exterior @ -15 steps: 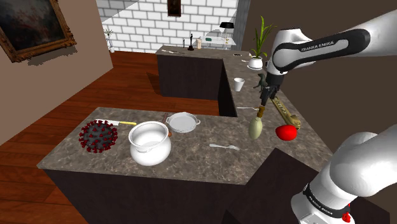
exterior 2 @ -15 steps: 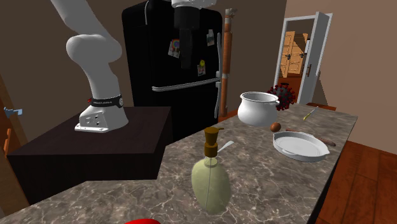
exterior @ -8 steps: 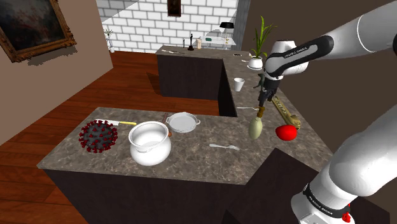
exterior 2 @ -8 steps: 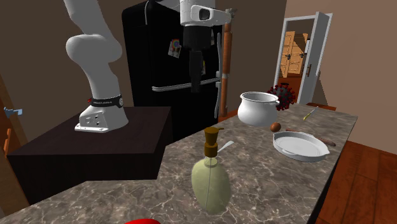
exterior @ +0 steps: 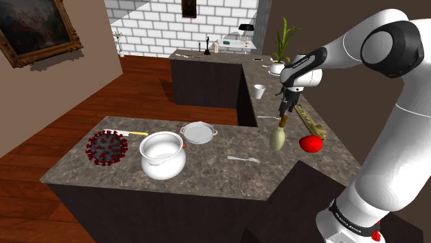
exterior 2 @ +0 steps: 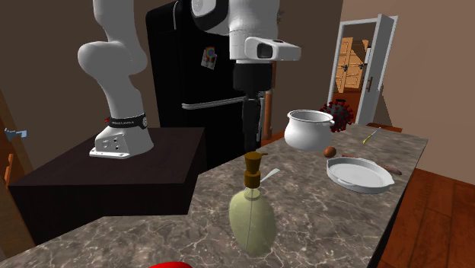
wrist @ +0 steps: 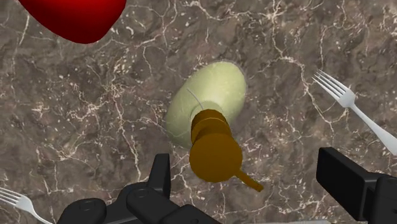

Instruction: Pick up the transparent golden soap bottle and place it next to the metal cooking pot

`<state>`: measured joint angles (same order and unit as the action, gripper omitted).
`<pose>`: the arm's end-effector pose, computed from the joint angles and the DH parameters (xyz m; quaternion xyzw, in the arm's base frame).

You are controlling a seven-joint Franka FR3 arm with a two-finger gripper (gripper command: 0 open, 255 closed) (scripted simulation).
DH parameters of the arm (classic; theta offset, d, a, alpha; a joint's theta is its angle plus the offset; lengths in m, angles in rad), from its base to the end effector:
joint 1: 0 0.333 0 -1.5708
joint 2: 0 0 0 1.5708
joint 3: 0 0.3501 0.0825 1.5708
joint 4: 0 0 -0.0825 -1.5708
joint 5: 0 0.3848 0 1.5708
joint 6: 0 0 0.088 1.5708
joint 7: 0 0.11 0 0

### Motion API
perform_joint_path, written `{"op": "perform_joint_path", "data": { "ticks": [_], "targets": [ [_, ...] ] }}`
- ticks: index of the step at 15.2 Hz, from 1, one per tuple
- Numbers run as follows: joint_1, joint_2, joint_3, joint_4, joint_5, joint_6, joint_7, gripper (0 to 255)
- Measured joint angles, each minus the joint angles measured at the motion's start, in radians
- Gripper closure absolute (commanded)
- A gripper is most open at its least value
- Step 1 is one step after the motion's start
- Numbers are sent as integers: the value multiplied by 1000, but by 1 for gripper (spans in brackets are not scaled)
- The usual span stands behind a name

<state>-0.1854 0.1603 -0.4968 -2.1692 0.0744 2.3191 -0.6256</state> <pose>0.4387 -0.3478 0.3602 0.9986 -0.0506 -0.0023 0.0117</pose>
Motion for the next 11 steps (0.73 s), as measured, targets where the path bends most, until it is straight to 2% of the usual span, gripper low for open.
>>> {"op": "perform_joint_path", "data": {
  "ticks": [3,11],
  "targets": [
    [-24,73,7,30,55,34,-46,0],
    [-43,144,28,21,107,105,-81,0]
  ]
}}
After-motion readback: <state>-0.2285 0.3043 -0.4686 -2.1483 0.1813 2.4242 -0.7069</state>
